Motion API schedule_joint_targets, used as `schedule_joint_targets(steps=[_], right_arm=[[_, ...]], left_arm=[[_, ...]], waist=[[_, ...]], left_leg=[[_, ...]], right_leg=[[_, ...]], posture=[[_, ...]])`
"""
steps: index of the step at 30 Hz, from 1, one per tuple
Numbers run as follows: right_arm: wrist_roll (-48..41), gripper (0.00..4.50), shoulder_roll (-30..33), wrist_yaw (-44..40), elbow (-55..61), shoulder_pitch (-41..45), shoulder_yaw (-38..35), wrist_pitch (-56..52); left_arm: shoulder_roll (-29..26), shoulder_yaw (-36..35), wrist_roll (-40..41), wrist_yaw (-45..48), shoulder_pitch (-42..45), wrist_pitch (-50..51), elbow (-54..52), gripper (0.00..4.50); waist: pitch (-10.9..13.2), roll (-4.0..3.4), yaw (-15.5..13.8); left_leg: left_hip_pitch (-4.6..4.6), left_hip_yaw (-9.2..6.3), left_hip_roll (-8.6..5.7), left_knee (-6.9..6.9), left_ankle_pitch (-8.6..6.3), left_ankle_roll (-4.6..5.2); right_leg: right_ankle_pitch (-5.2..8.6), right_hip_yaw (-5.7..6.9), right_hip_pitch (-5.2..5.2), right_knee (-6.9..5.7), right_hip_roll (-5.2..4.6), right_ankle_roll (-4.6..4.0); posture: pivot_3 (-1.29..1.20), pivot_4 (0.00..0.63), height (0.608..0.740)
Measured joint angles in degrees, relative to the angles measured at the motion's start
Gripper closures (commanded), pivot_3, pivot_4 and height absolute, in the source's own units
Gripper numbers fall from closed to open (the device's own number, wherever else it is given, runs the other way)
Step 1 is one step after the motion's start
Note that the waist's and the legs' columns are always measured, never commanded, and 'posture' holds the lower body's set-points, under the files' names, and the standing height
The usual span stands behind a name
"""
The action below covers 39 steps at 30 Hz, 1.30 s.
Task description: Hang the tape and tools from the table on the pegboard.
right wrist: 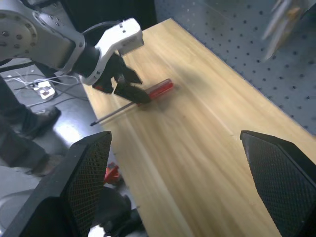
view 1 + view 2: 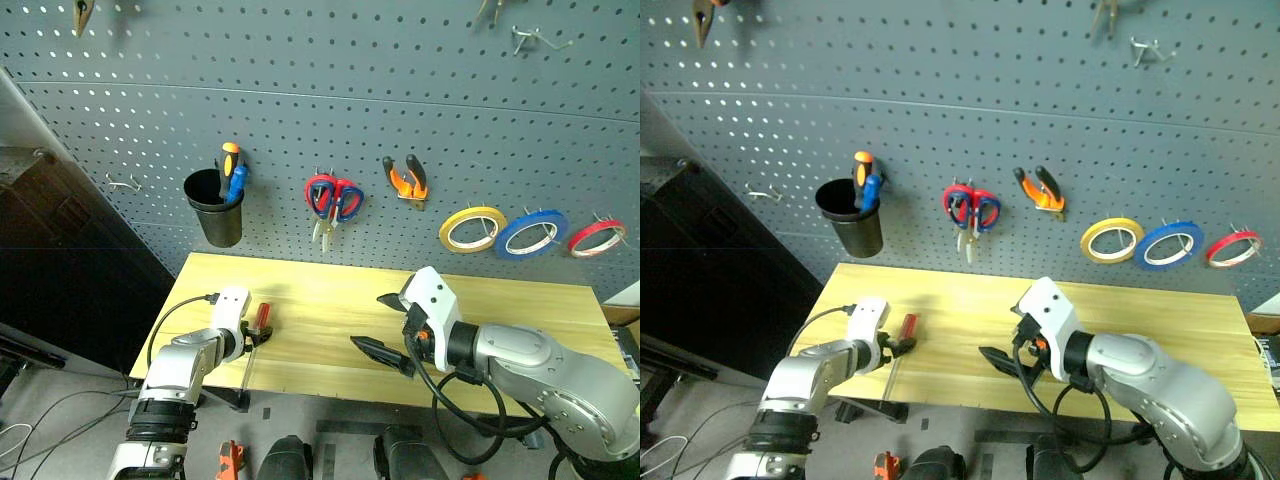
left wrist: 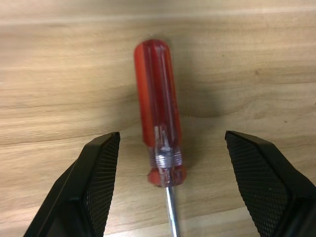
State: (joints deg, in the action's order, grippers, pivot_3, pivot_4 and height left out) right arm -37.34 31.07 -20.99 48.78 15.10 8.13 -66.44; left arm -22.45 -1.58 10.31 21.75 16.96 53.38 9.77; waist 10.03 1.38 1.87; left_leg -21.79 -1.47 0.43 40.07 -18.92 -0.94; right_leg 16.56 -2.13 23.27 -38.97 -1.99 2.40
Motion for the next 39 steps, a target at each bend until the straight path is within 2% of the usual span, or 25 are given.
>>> schedule_joint_targets(steps=[1, 4, 9, 12, 17, 24, 29, 32, 35, 39], right_arm=[[-0.10, 0.00, 0.17, -0.25, -0.03, 0.21, 0.06, -0.21], [-0.45, 0.00, 1.38, -1.34, -0.05, 1.14, 0.68, -0.30], [-0.42, 0.00, 4.25, -3.89, -0.04, 1.88, 1.65, 0.14], [-0.35, 0.00, 4.24, -4.22, -0.13, 2.13, 2.01, 0.98], [0.38, 0.00, 3.86, -4.51, -1.43, 2.80, 1.86, 3.89], [3.09, 0.00, 5.08, -7.16, -4.05, 4.42, 1.48, 10.55], [6.00, 0.00, 6.76, -9.73, -4.51, 4.38, 1.43, 16.30], [8.18, 0.00, 6.78, -11.45, -5.26, 4.33, 0.51, 22.10], [9.59, 0.00, 6.59, -12.87, -6.84, 5.67, -0.61, 27.21], [6.65, 0.00, 6.83, -15.97, -7.44, 7.42, -2.17, 27.06]], left_arm=[[0.65, -0.12, 0.02, -0.51, 0.97, 0.73, 1.47, 0.88], [2.18, -2.12, 0.39, -2.70, 2.73, 3.22, 4.05, 1.45], [2.42, -3.87, 0.68, -4.16, 3.31, 4.13, 4.53, 3.01], [2.44, -3.83, 0.69, -4.08, 3.28, 3.51, 4.59, 3.57], [2.40, -3.50, 1.19, -1.91, 0.79, -0.41, 2.50, 3.57], [-0.55, -2.08, -0.17, 0.81, -8.50, -10.08, -7.27, 3.57], [-4.88, -0.87, -4.04, 3.40, -17.62, -28.45, -15.86, 3.57], [-4.29, -1.07, -3.67, 5.47, -20.43, -37.29, -19.04, 3.57], [-3.48, -1.06, -3.82, 6.46, -19.82, -47.45, -19.62, 3.57], [-2.00, -2.11, -4.03, 4.47, -11.63, -55.25, -20.34, 3.57]], waist=[[0.00, 0.00, -0.03], [0.00, 0.01, 0.04], [-0.01, 0.02, -0.03], [-0.01, 0.02, -0.04], [-0.01, 0.02, -0.04], [-0.05, 0.06, -0.19], [-0.07, 0.08, -0.39], [-0.15, 0.02, -0.69], [-0.16, 0.03, -1.44], [-0.30, 0.11, -2.42]], left_leg=[[0.00, 0.00, 0.00, 0.00, 0.00, 0.00], [-0.01, 0.02, 0.00, 0.00, 0.00, 0.00], [-0.03, -0.01, 0.00, 0.00, 0.01, -0.02], [-0.03, -0.01, 0.00, 0.00, 0.02, -0.04], [-0.04, -0.01, 0.01, -0.02, 0.06, -0.12], [-0.05, -0.02, 0.03, -0.07, 0.10, -0.20], [-0.06, -0.01, 0.02, -0.10, 0.09, -0.19], [-0.07, 0.00, 0.01, -0.10, 0.08, -0.17], [-0.06, 0.01, 0.01, -0.09, 0.09, -0.17], [-0.06, -0.03, 0.00, -0.06, 0.10, -0.16]], right_leg=[[0.00, 0.00, 0.00, 0.00, -0.01, 0.00], [0.00, -0.02, 0.01, 0.01, -0.01, 0.00], [0.00, -0.04, 0.01, 0.01, -0.04, 0.00], [0.00, -0.07, 0.01, 0.02, -0.06, 0.00], [0.00, -0.13, 0.02, 0.02, -0.08, -0.01], [-0.01, -0.16, 0.04, 0.04, -0.09, -0.01], [-0.01, -0.14, 0.04, 0.10, -0.18, -0.02], [-0.01, -0.12, 0.02, 0.11, -0.22, -0.02], [-0.02, -0.08, 0.02, 0.05, -0.20, -0.04], [-0.03, 0.00, 0.00, 0.00, -0.16, -0.04]], posture=[[-0.06, 0.166, 0.740], [-0.06, 0.166, 0.740], [-0.05, 0.164, 0.740], [-0.04, 0.161, 0.740], [-0.02, 0.154, 0.740], [-0.01, 0.145, 0.740], [0.01, 0.136, 0.740], [0.02, 0.131, 0.740], [0.03, 0.127, 0.740], [0.04, 0.120, 0.740]])
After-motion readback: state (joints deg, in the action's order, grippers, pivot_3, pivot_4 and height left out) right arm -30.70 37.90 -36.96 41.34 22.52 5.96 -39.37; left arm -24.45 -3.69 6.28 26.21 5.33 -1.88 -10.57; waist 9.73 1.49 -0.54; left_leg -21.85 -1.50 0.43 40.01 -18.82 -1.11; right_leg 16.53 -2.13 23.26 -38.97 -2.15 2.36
